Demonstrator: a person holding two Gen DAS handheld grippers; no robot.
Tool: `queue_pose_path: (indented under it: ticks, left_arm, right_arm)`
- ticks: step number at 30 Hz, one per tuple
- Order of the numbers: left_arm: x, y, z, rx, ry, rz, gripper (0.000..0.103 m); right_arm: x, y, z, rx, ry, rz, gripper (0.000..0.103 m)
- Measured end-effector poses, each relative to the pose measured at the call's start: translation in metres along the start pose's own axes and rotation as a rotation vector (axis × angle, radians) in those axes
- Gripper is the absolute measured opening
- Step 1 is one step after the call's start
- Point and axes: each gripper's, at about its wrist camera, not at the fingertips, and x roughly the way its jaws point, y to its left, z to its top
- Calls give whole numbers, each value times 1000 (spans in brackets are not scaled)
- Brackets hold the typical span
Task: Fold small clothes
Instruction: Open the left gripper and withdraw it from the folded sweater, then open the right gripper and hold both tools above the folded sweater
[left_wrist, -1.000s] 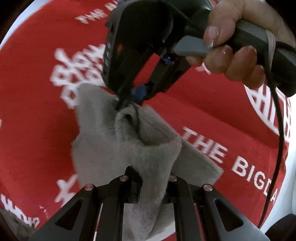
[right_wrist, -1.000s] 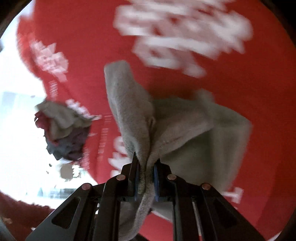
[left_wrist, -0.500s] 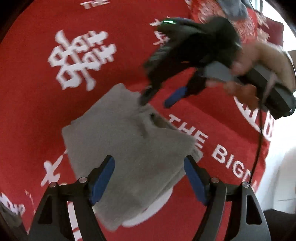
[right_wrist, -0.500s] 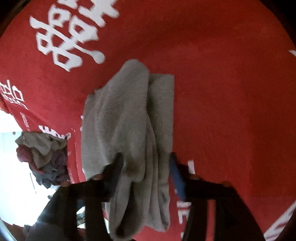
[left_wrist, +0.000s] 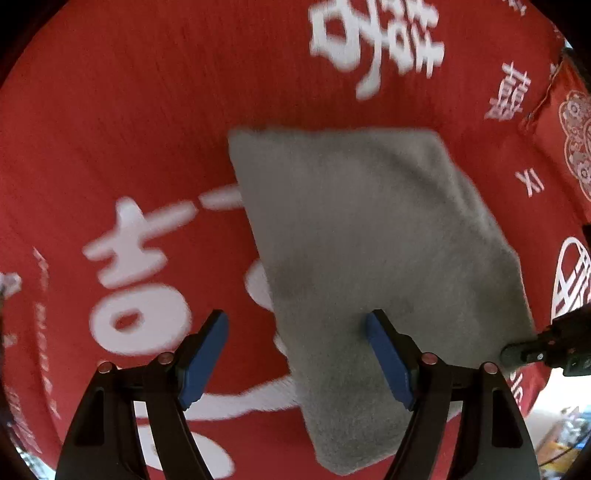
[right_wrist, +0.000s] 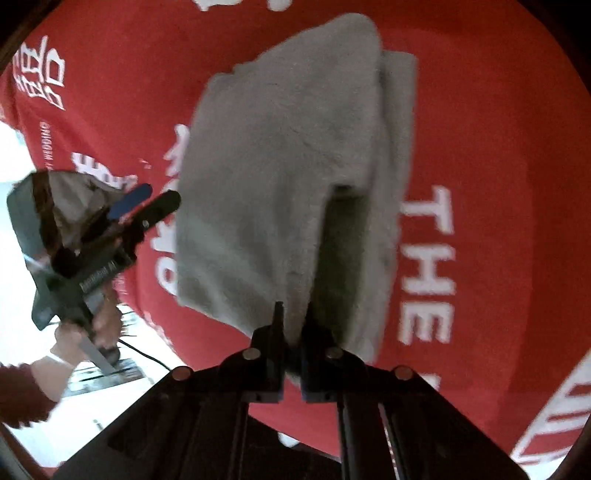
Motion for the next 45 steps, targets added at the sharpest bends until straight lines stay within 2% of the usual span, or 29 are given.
queue_pose_path:
  ticks: [2,5,6,7,10,11,13,14,17,18,19,20,23,25,27,31,33,36,39,42,45]
  left_arm:
    - [13,-3,-8,-31,39,-29,78]
    - [18,-8,-13,-54,39,-32,78]
    - [19,-8,-13,-62,44,-31,79]
    - [20,-8,-12,-70,51,-23,86]
    - [22,-6,-10,-87,72,-28,87]
    - [22,-6,-9,-92,77,-29,87]
    - [22,-7,-9,-93,87,-22,89]
    - [22,-7,-7,-100,93,-6,96]
    - [14,-3,-3,-137,87,-8,97]
    - [9,-2,-2,-145,71,-10,97]
    - [7,-1,0,-147,59,-4,100]
    - [5,-1,1,-143,52,9,103]
    - [14,-2,1,-143,107,45,103]
    - [13,-1,-2,-160,126,45,103]
    - [3,-3,-6,-158,116,63,103]
    - [-17,-1,-15,-184,113,73,103]
    - [-25,0,-21,-202,118,65,103]
    - [-36,14,-34,-246,136,42,103]
    - [-48,19,-40,-284,134,21,103]
    - [-61,22,-50,-297,122,26,103]
    - [-73,29,-61,-306,105,22,103]
  right_arm:
    - [11,-15,-13,18,33,-57,5]
    - [14,-29,-21,102,22,32,6]
    - [9,-28,-20,103,9,46,6]
    - [1,-29,-19,109,-12,48,9]
    - [-35,-38,-7,129,-123,22,14]
    - [-49,-41,3,138,-180,27,19]
    - [-60,-51,25,175,-233,38,64]
    - [-62,-56,38,192,-250,51,65]
    - [-46,-66,71,239,-234,117,63]
    - [-39,-69,80,266,-221,129,53]
    - [-33,-72,87,285,-208,156,28]
    - [-27,-73,94,290,-190,176,18]
    - [-20,-75,99,241,-181,105,18]
    - [-14,-73,94,278,-186,130,18]
    - [-16,-68,85,283,-196,100,18]
    - [-28,-63,70,291,-186,-12,43]
    - [-41,-56,59,271,-211,-54,46]
    - [-59,-38,45,224,-237,-120,63]
    - [-75,-28,34,185,-255,-149,66]
    - [-86,-20,27,168,-271,-155,76]
    - [-80,1,26,154,-272,-138,77]
